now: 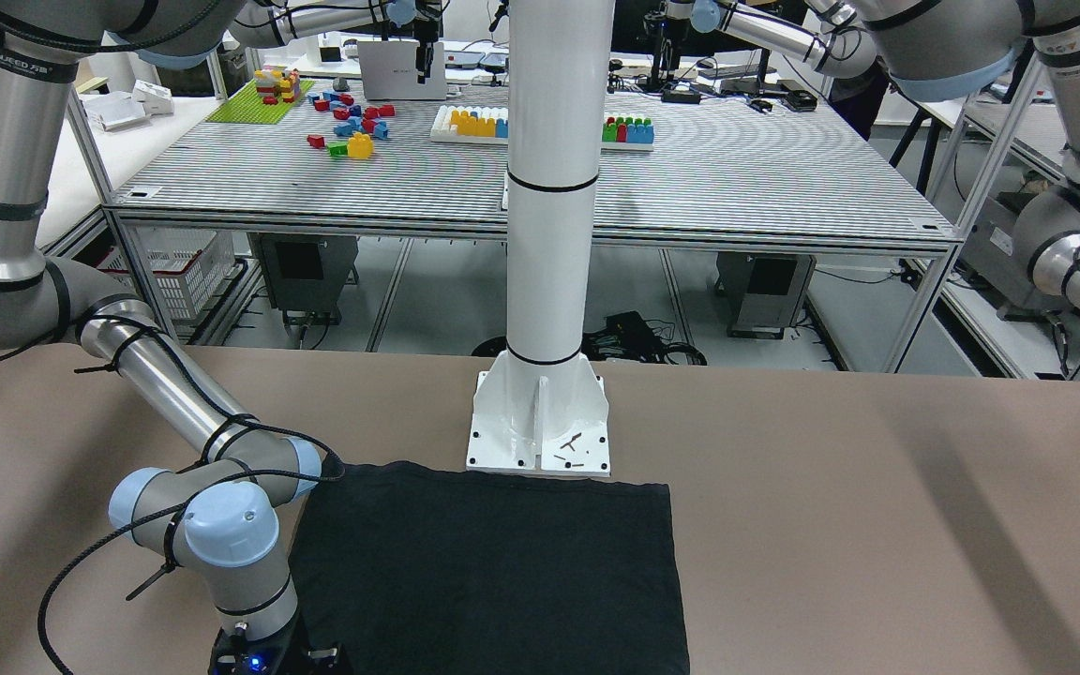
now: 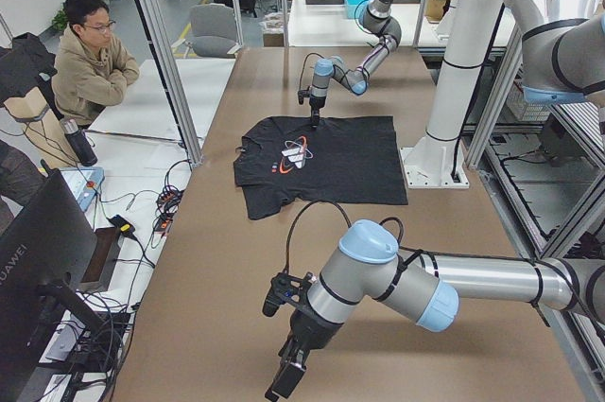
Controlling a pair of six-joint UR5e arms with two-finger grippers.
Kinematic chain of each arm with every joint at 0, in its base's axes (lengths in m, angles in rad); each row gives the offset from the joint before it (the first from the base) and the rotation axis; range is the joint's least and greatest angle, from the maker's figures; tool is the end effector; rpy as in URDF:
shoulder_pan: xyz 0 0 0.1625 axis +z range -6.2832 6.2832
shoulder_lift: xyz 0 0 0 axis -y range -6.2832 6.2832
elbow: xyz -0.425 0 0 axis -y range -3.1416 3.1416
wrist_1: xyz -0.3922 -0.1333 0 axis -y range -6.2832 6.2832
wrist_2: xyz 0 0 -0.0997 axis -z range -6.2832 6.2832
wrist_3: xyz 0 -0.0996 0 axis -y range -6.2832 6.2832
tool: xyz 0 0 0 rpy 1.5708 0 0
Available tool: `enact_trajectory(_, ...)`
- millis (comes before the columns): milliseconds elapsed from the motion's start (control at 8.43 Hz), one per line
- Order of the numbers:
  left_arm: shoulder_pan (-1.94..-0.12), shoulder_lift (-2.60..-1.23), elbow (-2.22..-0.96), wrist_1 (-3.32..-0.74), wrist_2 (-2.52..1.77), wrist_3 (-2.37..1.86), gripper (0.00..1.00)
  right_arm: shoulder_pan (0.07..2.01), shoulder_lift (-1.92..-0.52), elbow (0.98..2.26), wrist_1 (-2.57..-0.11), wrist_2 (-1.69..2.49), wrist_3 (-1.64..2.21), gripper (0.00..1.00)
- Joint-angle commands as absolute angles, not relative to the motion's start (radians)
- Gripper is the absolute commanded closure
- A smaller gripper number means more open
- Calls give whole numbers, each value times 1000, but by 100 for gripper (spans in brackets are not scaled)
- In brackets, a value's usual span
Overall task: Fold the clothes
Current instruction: 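Fold the sleeve under the right gripper inward onto the shirt body, then reach the left gripper to the sleeve nearest it while the right gripper holds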
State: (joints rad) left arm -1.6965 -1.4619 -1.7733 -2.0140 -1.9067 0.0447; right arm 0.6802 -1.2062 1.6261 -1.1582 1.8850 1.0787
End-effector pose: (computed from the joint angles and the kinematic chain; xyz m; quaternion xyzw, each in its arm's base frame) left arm -0.1596 -0.4617 0.5781 0.2742 0.1383 0.0058 0.9516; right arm -0.4384 -0.4865 0.3897 0.1017 -0.4118 0.0219 0.9053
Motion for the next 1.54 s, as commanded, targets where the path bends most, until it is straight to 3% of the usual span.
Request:
enact_trajectory(0, -1695, -1462, -1775, -2013, -1922, 46, 0, 652, -1258, 1721, -1166, 1884, 1149, 5)
enact_trajectory(237, -1683, -1485, -1778, -2002, -1983, 38, 0, 630, -1317, 1810, -1176, 1882, 1189, 5)
enact_trajectory(593, -1528, -1653, -1726, -1959, -2147, -264, 2, 649, -1310, 1838, -1209, 1893, 1186, 5)
enact_trajectory(712, -1469, -1711, -1717, -1959, -2196, -370, 5, 655, -1301, 1839, -1210, 1891, 1184, 5)
enact_trajectory(831, -1400, -1777, -1680, -1957, -2203, -394, 16, 667, -1301, 1845, -1213, 1893, 1183, 5)
enact_trajectory(949, -1350, -1851, -1610, -1957, -2213, -440, 18, 678, -1292, 1848, -1215, 1893, 1178, 5)
enact_trajectory(1187, -1281, -2044, -1402, -1965, -2298, -569, 11, 680, -1281, 1855, -1215, 1885, 1178, 5)
enact_trajectory(1424, -1188, -2213, -1229, -1971, -2312, -621, 14, 678, -1272, 1852, -1215, 1879, 1177, 5)
